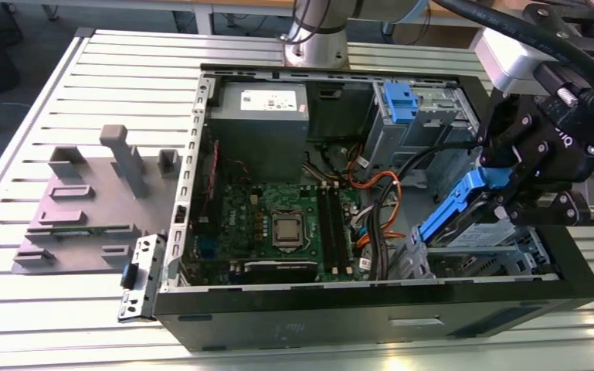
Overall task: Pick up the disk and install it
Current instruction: 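Insert the disk into the insertion slot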
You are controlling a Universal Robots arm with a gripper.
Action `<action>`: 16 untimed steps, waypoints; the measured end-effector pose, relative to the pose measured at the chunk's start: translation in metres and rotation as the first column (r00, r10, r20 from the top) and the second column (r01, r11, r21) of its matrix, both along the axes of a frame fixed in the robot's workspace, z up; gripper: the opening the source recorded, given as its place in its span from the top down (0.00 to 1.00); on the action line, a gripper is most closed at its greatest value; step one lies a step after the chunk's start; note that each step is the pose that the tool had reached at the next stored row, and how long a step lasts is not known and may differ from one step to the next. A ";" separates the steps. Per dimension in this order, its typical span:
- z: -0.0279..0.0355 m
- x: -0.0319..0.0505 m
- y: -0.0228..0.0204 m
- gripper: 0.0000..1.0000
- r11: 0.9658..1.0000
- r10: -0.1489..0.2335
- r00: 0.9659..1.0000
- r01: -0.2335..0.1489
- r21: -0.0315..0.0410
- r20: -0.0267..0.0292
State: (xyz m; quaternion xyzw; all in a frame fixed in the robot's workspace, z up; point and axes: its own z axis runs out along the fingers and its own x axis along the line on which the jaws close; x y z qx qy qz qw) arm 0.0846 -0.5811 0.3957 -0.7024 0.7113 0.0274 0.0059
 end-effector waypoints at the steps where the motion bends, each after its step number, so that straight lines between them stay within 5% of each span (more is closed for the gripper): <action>1: 0.0000 0.0000 0.0000 0.63 1.000 0.000 1.000 0.000 0.000 0.000; 5: 0.0000 0.0000 0.0000 0.62 1.000 0.000 1.000 0.000 0.000 0.000; 8: -0.0002 0.0000 0.0000 0.50 1.000 0.000 1.000 0.000 0.000 0.000; 16: -0.0002 0.0000 0.0000 0.57 1.000 0.000 1.000 0.000 0.000 0.000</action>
